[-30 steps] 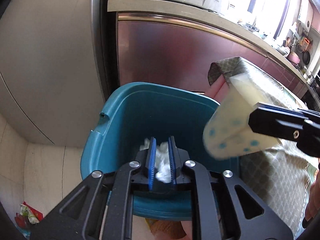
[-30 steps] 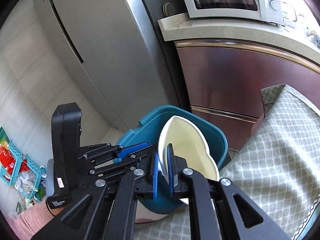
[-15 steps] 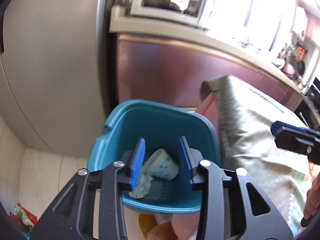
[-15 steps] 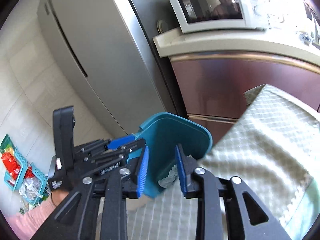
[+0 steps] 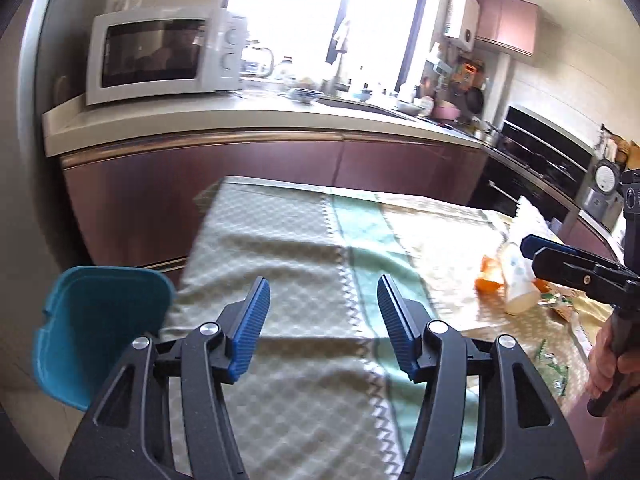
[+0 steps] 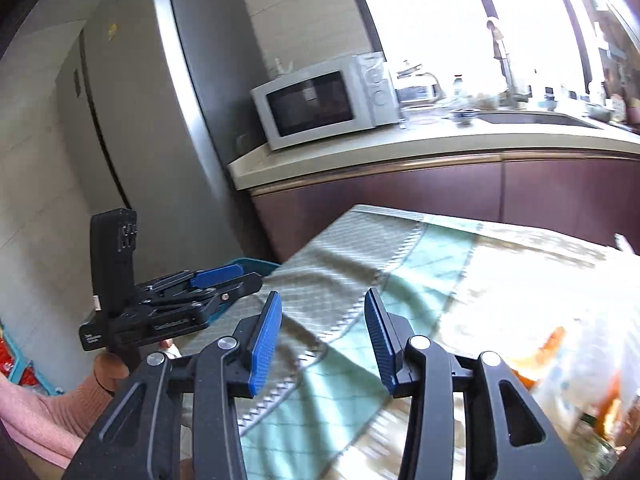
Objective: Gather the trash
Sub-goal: 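Grasp a white foam net with each gripper from the table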
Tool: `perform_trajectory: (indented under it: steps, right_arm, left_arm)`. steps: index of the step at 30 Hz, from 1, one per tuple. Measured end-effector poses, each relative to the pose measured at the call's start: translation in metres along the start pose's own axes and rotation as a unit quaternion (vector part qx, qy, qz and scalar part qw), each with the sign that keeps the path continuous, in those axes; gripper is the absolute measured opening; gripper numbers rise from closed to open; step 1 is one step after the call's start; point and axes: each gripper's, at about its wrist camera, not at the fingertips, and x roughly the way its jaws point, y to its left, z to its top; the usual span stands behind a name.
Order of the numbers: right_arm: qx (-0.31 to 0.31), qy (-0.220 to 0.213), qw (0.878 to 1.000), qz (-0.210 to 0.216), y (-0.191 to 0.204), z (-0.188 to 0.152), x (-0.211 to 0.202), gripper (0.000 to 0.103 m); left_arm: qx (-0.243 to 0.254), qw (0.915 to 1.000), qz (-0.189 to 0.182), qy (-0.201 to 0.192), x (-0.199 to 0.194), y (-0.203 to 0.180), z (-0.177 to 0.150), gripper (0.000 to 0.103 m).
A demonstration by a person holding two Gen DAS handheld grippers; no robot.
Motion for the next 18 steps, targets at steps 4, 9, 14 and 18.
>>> perform_trajectory:
  steps: [4,9,14,18]
  right_arm:
    - [0.019,-0.028,0.997,-0.073,-0.037,-0.008,-0.039,0.041]
    - [0.045,-0.05,0.987,-0.146,-0.09,-0.017,-0.069,0.042]
    - [0.057,-0.046,0.981,-0.178,-0.123,-0.027,-0.073,0.042]
    - [0.055,-0.037,0.98,-0.187,-0.132,-0.033,-0.065,0.042]
  left_arm:
    - [0.033,0.9978,-0.055,0.013,0.02,-0.063,0.0,0.057]
    - [0.069,0.9909,-0.112,0.028,0.043,-0.134,0.0,0.06]
    - [0.084,0.9847,-0.146,0.044,0.065,-0.177,-0.001,0.062]
    - [0.083,0.9818,-0.16,0.06,0.081,-0.195,0.0,0.063]
